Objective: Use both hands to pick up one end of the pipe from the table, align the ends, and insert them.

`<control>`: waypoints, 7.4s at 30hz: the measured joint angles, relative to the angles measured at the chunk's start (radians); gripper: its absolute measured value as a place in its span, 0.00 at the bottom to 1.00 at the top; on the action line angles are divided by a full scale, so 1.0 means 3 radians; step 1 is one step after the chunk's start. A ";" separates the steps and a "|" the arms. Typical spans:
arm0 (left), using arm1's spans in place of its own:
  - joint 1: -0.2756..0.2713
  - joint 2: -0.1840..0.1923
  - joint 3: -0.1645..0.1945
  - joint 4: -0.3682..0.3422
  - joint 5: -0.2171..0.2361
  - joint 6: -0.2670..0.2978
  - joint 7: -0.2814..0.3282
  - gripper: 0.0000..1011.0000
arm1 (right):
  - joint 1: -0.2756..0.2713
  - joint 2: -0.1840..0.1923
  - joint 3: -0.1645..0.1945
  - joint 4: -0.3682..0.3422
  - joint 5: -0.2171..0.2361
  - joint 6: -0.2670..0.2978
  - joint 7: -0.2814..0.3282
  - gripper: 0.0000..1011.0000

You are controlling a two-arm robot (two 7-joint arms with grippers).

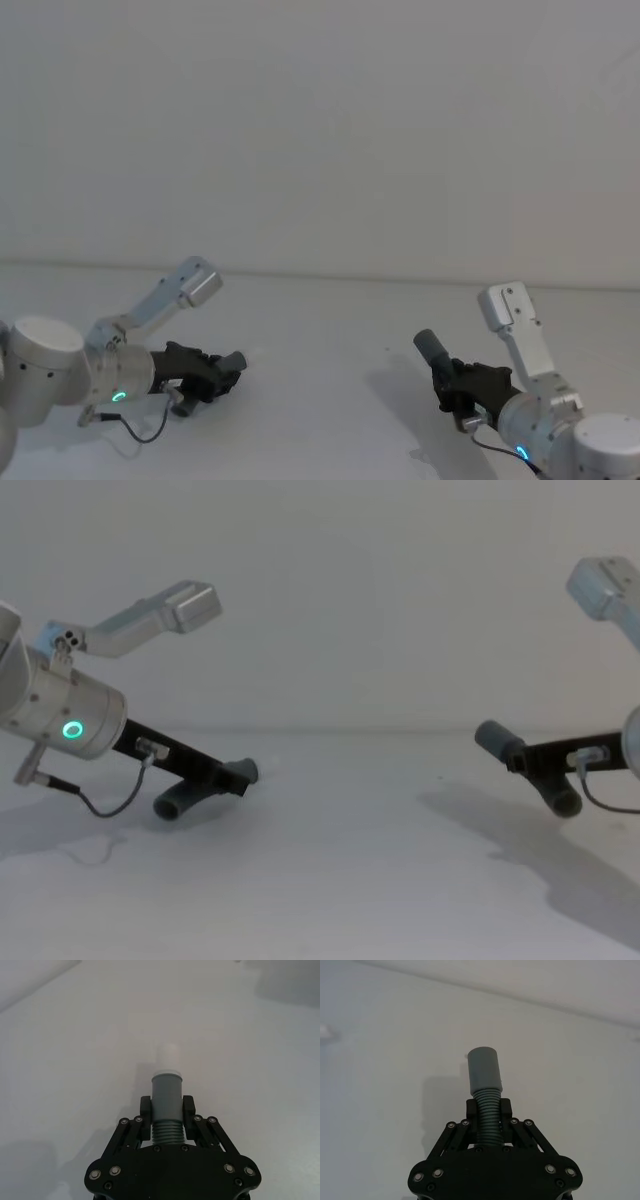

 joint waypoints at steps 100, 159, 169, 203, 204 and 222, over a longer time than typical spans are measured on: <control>-0.1036 0.0042 0.0817 0.0717 -0.0265 -0.1684 -0.2427 0.33 | -0.0033 0.1085 -0.0605 0.0001 -0.0100 -0.2706 0.1775 0.24; -0.1167 -0.0094 0.0981 0.1065 -0.0409 -0.1801 -0.2523 0.33 | 0.0191 0.1049 -0.0787 0.0125 -0.0022 -0.2646 0.1781 0.23; -0.1196 -0.0091 0.1029 0.1074 -0.0418 -0.1802 -0.2572 0.33 | 0.0218 0.1055 -0.0812 0.0156 -0.0024 -0.2766 0.1815 0.23; -0.1255 -0.0095 0.1112 0.1133 -0.0429 -0.1790 -0.2640 0.33 | 0.0300 0.1091 -0.0910 0.0226 -0.0233 -0.3234 0.1864 0.23; -0.1256 -0.0095 0.1113 0.1133 -0.0429 -0.1790 -0.2640 0.33 | 0.0301 0.1091 -0.0912 0.0226 -0.0235 -0.3238 0.1865 0.23; -0.1260 -0.0099 0.1118 0.1138 -0.0429 -0.1786 -0.2642 0.33 | 0.0306 0.1095 -0.0919 0.0230 -0.0253 -0.3269 0.1868 0.23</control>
